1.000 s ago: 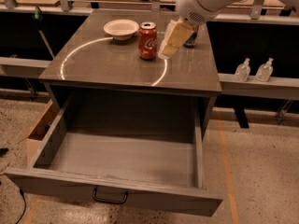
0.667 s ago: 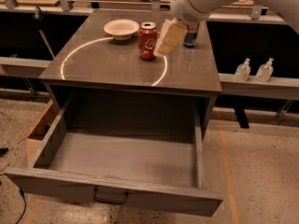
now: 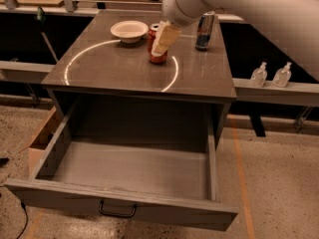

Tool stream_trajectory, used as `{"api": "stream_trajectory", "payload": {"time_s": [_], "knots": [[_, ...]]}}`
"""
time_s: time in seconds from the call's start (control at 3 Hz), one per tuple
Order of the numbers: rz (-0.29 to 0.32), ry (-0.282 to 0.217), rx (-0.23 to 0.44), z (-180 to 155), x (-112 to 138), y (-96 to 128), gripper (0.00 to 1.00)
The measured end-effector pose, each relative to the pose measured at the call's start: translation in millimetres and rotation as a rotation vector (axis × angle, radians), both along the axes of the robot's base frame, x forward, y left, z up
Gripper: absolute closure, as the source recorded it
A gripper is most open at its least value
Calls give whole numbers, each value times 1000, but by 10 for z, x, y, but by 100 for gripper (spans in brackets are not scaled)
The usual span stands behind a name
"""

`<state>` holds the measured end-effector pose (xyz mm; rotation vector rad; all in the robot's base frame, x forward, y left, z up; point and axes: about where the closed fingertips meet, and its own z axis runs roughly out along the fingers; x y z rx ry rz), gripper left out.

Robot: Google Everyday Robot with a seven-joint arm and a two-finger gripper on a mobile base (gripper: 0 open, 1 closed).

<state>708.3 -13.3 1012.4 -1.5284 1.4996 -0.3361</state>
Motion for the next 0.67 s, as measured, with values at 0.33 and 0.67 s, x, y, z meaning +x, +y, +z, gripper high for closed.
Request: {"api": "stream_trajectory", "payload": {"time_s": [0.33, 0.67], "knots": [[15, -62, -27, -118, 397, 239, 0], [22, -98, -40, -181, 640, 433, 0]]}}
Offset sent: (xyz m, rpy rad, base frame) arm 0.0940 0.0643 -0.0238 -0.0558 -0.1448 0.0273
